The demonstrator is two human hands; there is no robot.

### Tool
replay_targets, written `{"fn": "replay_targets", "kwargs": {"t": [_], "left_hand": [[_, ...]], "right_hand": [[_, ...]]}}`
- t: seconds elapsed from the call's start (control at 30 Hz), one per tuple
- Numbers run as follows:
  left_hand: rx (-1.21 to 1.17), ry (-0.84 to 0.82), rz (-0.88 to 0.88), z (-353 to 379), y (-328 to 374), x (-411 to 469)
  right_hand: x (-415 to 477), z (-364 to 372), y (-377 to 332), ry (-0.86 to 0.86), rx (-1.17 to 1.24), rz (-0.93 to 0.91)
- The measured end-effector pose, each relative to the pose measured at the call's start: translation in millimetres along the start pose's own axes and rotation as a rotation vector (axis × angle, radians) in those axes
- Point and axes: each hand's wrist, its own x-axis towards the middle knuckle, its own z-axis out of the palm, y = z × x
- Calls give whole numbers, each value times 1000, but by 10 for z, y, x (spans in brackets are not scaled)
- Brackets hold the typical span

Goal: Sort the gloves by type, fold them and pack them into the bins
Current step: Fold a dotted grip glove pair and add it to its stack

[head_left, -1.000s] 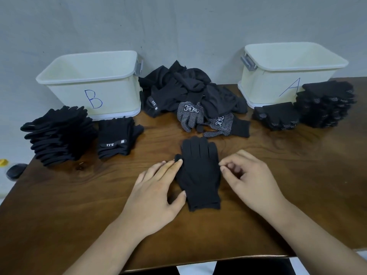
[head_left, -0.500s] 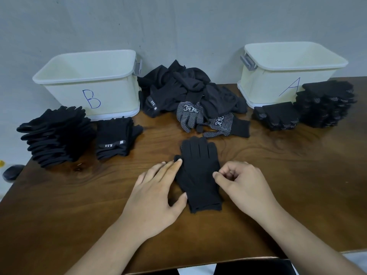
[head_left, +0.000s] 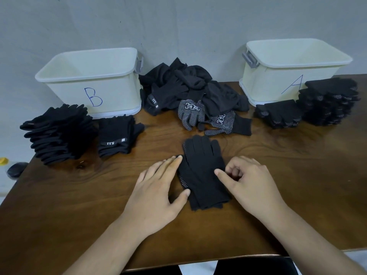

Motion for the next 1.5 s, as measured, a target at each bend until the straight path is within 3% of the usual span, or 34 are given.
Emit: {"fn": "replay_targets", "kwargs": {"t": [0.07,0.23,0.33,0.5,0.67,0.8,1.03,1.13,1.27,1.5], "left_hand": [[-80,36,-13,-18,-11,-29],[-231,65,-30,-56,-22,-88],[-193,54,2,-33,-33,-72],[-181,47,-1,-40,-15,-48],[-118,25,37,-58,11,-48],[-138,3,45,-56,-30,-44],[-152,19,50,-25,-61,-36],[-183,63,55,-38,-65,-73],[-305,131,18,-186,27,107],[-147,132,-268,50,151,1051]], "right_hand": [[-50,-40,-31,-1,11,-99],[-171,-103,-27,-190,4,-458],[-192,-101,6,-306,-9,-519],[-190,-62,1,-263,-102,-582],[-169,-67,-157,-182,25,-476],[-185,2,-172,-228,116,-467],[-211,58,-112,-270,152,-463],[-207,54,-111,-192,159,-436],[-30,-18,-30,-10,136,-217],[862,25,68,-144,42,85]]}}
